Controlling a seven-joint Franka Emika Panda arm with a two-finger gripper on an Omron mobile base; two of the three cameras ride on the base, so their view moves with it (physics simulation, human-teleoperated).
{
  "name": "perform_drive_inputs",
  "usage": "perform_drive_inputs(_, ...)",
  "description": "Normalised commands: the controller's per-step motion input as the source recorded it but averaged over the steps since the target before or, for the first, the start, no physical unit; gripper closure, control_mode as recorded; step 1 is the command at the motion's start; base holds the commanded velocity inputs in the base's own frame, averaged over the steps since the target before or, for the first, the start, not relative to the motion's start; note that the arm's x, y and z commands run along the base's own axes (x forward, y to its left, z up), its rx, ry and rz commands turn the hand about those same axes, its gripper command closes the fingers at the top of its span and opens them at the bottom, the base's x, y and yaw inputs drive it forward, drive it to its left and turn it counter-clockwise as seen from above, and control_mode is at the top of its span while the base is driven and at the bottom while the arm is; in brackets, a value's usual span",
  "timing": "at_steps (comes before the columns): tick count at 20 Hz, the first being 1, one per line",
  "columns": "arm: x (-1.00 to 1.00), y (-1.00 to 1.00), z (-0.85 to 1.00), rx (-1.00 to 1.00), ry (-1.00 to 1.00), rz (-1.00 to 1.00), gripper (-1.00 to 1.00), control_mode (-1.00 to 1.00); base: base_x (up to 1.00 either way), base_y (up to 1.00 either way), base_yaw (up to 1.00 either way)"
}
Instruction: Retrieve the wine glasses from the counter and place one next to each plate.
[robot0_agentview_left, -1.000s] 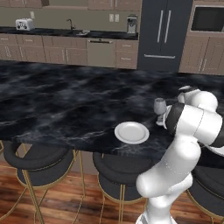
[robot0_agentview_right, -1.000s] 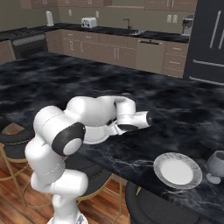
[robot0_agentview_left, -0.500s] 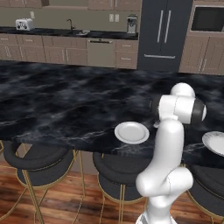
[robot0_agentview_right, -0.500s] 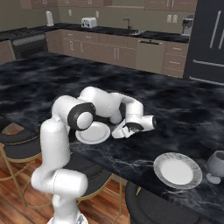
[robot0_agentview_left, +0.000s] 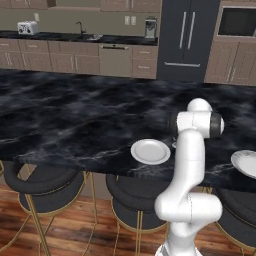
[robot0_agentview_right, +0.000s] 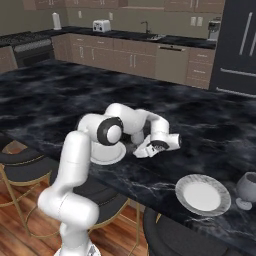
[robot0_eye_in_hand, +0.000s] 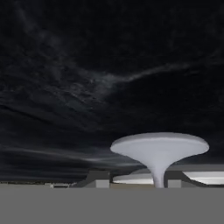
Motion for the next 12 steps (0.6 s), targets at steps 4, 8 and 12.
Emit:
perform_drive_inputs(4, 0.72, 0.00, -0.57, 0.00, 0.00, 0.01, 1.00, -1.00, 0.00, 0.00, 0.00)
perform_drive_inputs(8, 0.53, 0.00, -0.57, 0.00, 0.00, 0.01, -1.00, -1.00, 0.00, 0.00, 0.00)
perform_drive_inputs(12, 0.13, 0.00, -0.53, 0.00, 0.05, 0.00, -1.00, -1.00, 0.00, 0.00, 0.00)
